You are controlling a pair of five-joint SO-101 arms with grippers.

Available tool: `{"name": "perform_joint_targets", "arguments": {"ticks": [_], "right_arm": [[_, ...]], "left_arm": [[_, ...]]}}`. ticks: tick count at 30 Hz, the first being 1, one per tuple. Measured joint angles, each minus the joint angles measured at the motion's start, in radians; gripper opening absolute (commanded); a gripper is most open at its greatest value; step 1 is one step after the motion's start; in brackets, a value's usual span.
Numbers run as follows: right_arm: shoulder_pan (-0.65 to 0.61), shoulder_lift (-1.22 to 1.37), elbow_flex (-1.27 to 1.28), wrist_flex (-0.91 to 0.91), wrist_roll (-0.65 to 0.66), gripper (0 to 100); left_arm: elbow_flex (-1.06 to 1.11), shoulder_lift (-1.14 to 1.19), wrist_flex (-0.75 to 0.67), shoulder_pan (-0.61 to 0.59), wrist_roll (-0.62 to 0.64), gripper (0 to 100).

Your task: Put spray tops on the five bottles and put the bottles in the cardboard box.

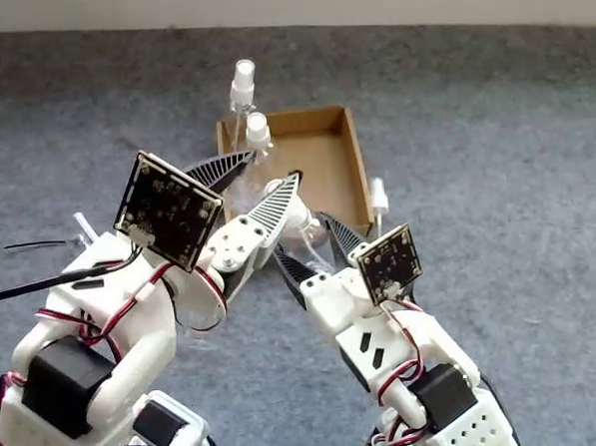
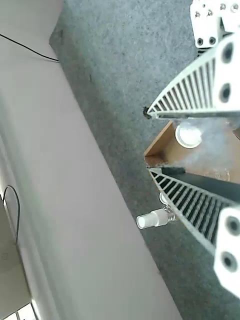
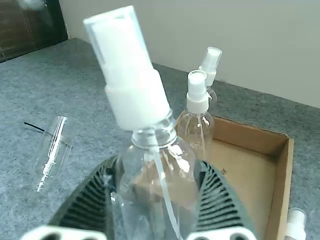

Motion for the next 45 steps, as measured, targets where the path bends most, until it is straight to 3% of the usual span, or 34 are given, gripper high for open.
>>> {"name": "perform_joint_targets", "arguments": {"ticks": [10,22,31,37,45], "right_arm": [[0.000,0.000,0.000,0.000,0.000,0.4],[0.000,0.000,0.003,0.000,0.000,0.4],[0.000,0.000,0.005,0.000,0.000,0.4],[0.000,0.000,0.005,0.000,0.000,0.4],[0.000,0.002,0.009,0.002,0.000,0.7]], "left_arm": [[0.135,0.000,-0.040,-0.058,0.000,15],[0.114,0.167,-0.095,-0.002,0.002,15],[-0.160,0.178,0.051,-0.014,-0.018,15],[-0.083,0.180,0.052,-0.057,-0.055,15],[0.015,0.169,0.044,-0.009,-0.077,15]]}}
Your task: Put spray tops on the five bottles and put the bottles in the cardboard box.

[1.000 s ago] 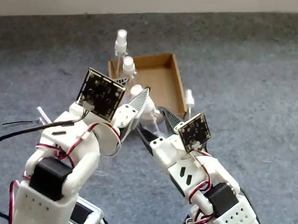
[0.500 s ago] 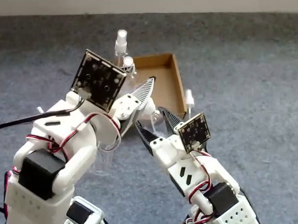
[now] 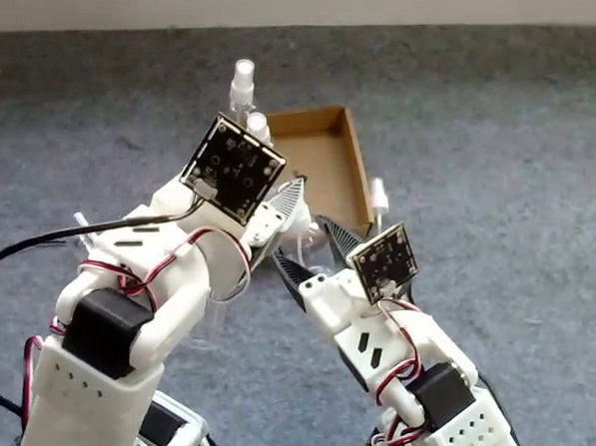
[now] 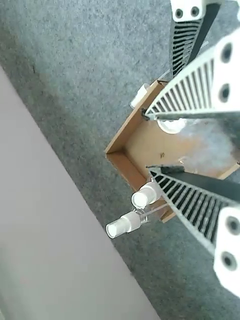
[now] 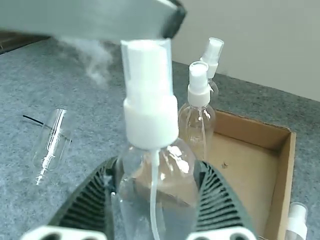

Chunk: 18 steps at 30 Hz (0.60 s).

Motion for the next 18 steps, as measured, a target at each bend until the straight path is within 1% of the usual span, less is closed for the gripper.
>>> {"name": "perform_joint_targets", "arguments": {"ticks": [3,6,9,11,15,18], "right_arm": [[0.000,0.000,0.000,0.000,0.000,0.5],[0.000,0.000,-0.002,0.000,0.000,0.5],[0.003,-0.002,-0.002,0.000,0.000,0.5],[0.012,0.000,-0.002,-0.037,0.000,0.5],[0.038,0.032,-0.003,-0.229,0.000,0.5],[0.054,0.153,-0.018,-0.342,0.000,0.5]], "left_arm": [[0.000,0.000,0.003,0.000,-0.003,15],[-0.044,0.014,0.012,-0.014,-0.005,15],[-0.106,0.015,0.040,-0.100,-0.009,15],[-0.160,0.015,0.078,-0.172,-0.011,15],[-0.186,0.012,0.161,-0.305,-0.011,15],[-0.132,0.011,0.170,-0.407,-0.011,15]]}}
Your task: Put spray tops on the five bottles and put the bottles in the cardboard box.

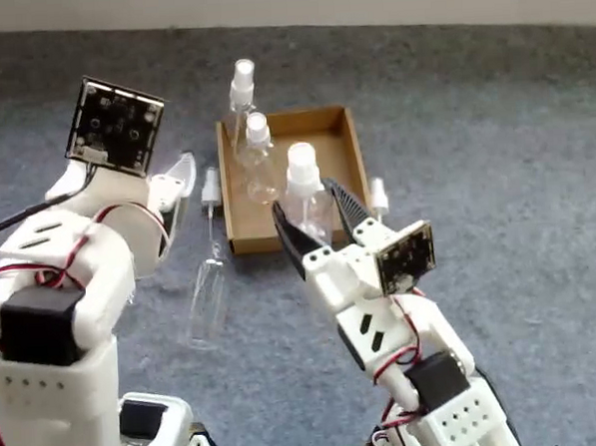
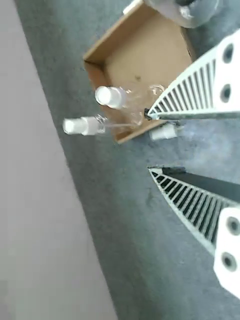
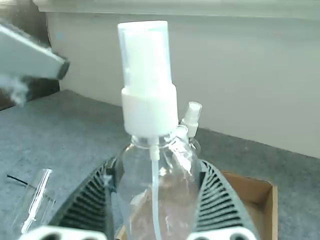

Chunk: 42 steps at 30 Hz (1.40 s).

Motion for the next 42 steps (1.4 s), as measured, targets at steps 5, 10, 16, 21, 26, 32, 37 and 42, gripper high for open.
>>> {"name": "perform_joint_targets", "arguments": {"ticks": [5,10,16,21,26,32,37,42], "right_arm": [[0.000,0.302,-0.060,-0.265,0.000,0.5],[0.000,0.672,-0.087,-0.652,0.000,0.5],[0.000,1.033,-0.089,-1.022,-0.049,0.5],[0.000,1.194,-0.089,-1.092,-0.127,0.5],[0.000,1.246,-0.097,-1.100,-0.144,0.5],[-0.014,1.341,-0.170,-1.103,-0.144,0.5],[-0.031,1.419,-0.227,-1.103,-0.146,0.5],[-0.031,1.427,-0.230,-1.103,-0.146,0.9]], "left_arm": [[0.204,0.002,-0.026,-0.132,0.000,15],[0.508,0.002,-0.239,-0.293,0.034,15],[0.750,0.003,-0.471,-0.391,0.081,15],[0.792,0.003,-0.535,-0.391,0.081,15],[0.796,0.003,-0.542,-0.391,0.081,15],[0.796,0.003,-0.545,-0.391,0.081,15],[0.796,0.003,-0.545,-0.391,0.081,15],[0.796,0.003,-0.545,-0.391,0.081,15]]}}
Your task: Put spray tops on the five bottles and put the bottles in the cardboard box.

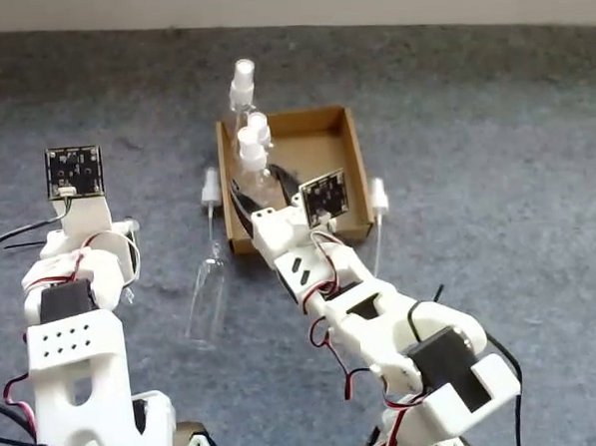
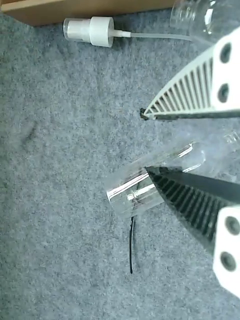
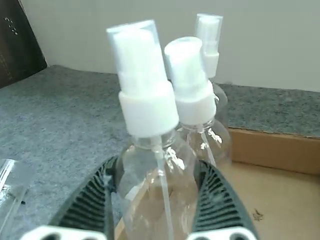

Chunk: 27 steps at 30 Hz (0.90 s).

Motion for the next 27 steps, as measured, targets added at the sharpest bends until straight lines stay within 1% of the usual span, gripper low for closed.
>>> {"name": "perform_joint_targets", "arguments": {"ticks": [5,8,10,13,27], "right_arm": [[0.000,0.000,0.000,0.000,0.000,2.2],[0.000,0.000,0.000,0.000,0.000,9.1],[-0.008,0.000,0.000,0.000,0.029,13.6],[-0.025,0.000,0.000,0.000,0.058,17.3],[-0.037,0.000,0.000,0.000,0.068,18.2]], "left_arm": [[0.000,0.000,0.000,0.000,0.000,15],[0.000,0.000,0.000,0.000,0.000,15],[0.000,0.000,0.000,0.000,0.000,15],[0.000,0.000,0.000,0.000,0.000,15],[0.000,0.000,0.000,0.000,0.000,15]]}}
